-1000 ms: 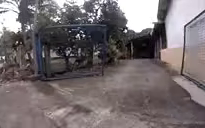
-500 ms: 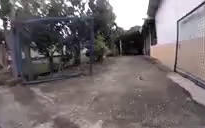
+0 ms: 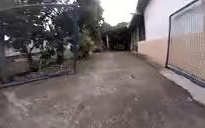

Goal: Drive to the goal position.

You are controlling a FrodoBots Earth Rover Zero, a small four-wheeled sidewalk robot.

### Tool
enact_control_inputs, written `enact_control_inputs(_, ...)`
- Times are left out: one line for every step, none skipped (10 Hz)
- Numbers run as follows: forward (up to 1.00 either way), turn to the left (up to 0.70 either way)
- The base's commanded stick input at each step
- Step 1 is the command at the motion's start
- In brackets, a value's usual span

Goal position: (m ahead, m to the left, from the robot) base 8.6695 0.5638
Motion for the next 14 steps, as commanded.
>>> enact_control_inputs(0.70, 0.00)
enact_control_inputs(0.70, 0.00)
enact_control_inputs(0.70, 0.00)
enact_control_inputs(0.70, 0.00)
enact_control_inputs(0.70, 0.00)
enact_control_inputs(0.70, 0.00)
enact_control_inputs(0.70, 0.00)
enact_control_inputs(0.70, 0.00)
enact_control_inputs(0.70, 0.00)
enact_control_inputs(0.70, 0.00)
enact_control_inputs(0.70, 0.00)
enact_control_inputs(0.70, 0.00)
enact_control_inputs(0.70, 0.00)
enact_control_inputs(0.70, 0.00)
